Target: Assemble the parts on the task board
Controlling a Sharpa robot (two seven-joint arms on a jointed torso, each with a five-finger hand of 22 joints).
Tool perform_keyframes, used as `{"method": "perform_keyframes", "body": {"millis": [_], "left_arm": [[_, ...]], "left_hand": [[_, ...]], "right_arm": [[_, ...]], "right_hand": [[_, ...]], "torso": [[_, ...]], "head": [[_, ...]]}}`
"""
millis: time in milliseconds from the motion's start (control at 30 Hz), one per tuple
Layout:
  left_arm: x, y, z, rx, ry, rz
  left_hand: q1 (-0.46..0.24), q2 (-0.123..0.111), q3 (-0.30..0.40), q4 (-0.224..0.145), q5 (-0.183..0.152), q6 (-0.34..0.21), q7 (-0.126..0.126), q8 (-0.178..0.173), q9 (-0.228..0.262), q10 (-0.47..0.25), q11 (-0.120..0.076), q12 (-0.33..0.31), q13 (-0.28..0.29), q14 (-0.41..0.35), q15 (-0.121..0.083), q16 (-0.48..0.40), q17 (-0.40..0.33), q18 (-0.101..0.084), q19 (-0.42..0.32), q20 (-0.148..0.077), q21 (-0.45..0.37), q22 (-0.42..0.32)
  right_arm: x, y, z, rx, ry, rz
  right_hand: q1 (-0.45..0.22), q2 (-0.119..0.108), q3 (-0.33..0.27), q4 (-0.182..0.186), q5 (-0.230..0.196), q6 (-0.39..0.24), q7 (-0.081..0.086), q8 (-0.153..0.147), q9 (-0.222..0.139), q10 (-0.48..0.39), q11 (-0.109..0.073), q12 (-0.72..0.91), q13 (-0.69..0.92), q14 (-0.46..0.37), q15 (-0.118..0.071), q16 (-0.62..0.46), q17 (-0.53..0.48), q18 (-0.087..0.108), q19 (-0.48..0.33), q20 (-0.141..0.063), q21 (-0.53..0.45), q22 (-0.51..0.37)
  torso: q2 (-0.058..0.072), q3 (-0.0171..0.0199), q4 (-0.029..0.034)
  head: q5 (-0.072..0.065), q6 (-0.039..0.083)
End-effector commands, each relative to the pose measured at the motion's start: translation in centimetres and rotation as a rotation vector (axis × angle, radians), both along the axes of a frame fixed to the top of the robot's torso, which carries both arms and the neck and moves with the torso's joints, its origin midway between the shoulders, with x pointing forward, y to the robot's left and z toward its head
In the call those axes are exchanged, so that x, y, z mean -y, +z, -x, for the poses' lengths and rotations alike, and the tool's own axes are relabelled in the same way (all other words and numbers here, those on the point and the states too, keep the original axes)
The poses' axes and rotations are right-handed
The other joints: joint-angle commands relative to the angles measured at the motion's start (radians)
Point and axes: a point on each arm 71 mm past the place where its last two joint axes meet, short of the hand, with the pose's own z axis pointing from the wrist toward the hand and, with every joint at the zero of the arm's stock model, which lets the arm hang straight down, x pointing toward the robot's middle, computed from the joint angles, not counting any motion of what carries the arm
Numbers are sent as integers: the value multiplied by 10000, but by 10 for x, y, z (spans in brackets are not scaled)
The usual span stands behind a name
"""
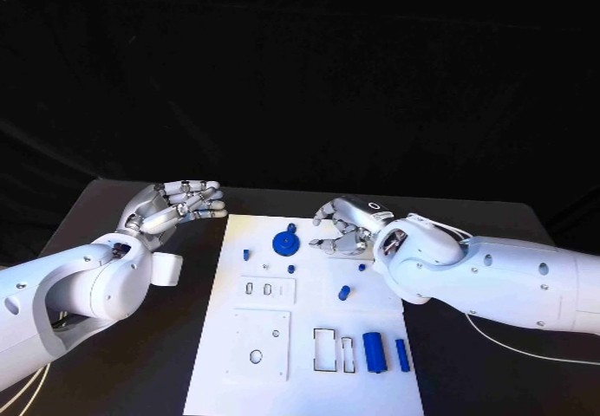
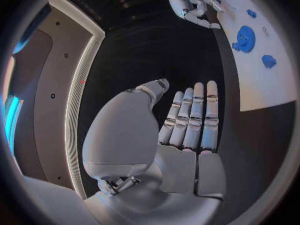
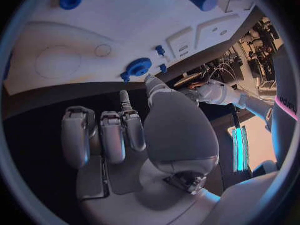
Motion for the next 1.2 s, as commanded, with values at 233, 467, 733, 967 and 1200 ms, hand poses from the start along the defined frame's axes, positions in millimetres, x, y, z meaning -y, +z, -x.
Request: {"method": "perform_keyframes", "body": {"millis": [233, 467, 733, 967, 1200], "left_arm": [[2, -2, -2, 27, -135, 67], [5, -4, -3, 10, -196, 82], [6, -5, -3, -13, -218, 83], [6, -6, -3, -28, -228, 83], [6, -6, -3, -35, -237, 85]], "left_hand": [[-30, 42, 4, -51, -39, -12, 200, -43, -11, -35, 31, -63, 8, -44, 28, -59, 13, 99, -80, 7, 45, 10], [-27, 44, 8, -57, -38, -12, 198, -45, -12, -37, 31, -63, 8, -44, 28, -62, 16, 99, -83, 7, 48, 11], [-27, 44, 8, -57, -38, -12, 198, -45, -12, -37, 31, -63, 8, -44, 28, -62, 16, 99, -83, 7, 48, 11], [-27, 44, 8, -57, -38, -12, 198, -45, -12, -37, 31, -63, 8, -44, 28, -62, 16, 99, -83, 7, 48, 11], [-27, 44, 8, -57, -38, -12, 198, -45, -12, -37, 31, -63, 8, -44, 28, -62, 16, 99, -83, 7, 48, 11]], "right_arm": [[55, 8, 10, -756, -97, -1924], [100, -1, 12, -830, -560, -2185], [128, -15, 14, -1049, -851, -2304], [136, -29, 13, -1409, -970, -2235], [129, -43, 10, -1720, -1004, -2308]], "right_hand": [[817, -139, 352, -161, 38, 96, 38, -127, -36, 209, -78, -51, 1516, 888, -78, -1, 1804, -53, -119, -46, -200, 1160], [1147, -307, 440, -254, 37, 80, 60, -201, -58, 114, -63, -174, 1404, 863, -69, -31, 1693, -26, -194, -38, -314, 1082], [1199, -379, 434, -273, 26, 67, 68, -223, -64, 101, -55, -192, 1390, 863, -63, -32, 1698, -25, -199, -34, -325, 1078], [1176, -498, 351, -245, 12, 36, 78, -258, -72, 73, -43, -227, 1358, 861, -53, -36, 1687, -15, -224, -26, -366, 1051], [1270, -479, 372, -268, 29, 17, 83, -281, -76, 83, -39, -212, 1375, 864, -48, -33, 1704, -18, -217, -21, -362, 1061]], "torso": [[-87, 81, -177], [-108, 155, -271], [-104, 169, -275], [-100, 153, -266], [-96, 147, -265]], "head": [[-141, 64], [-246, 69], [-301, 37], [-304, 26], [-239, -12]]}}
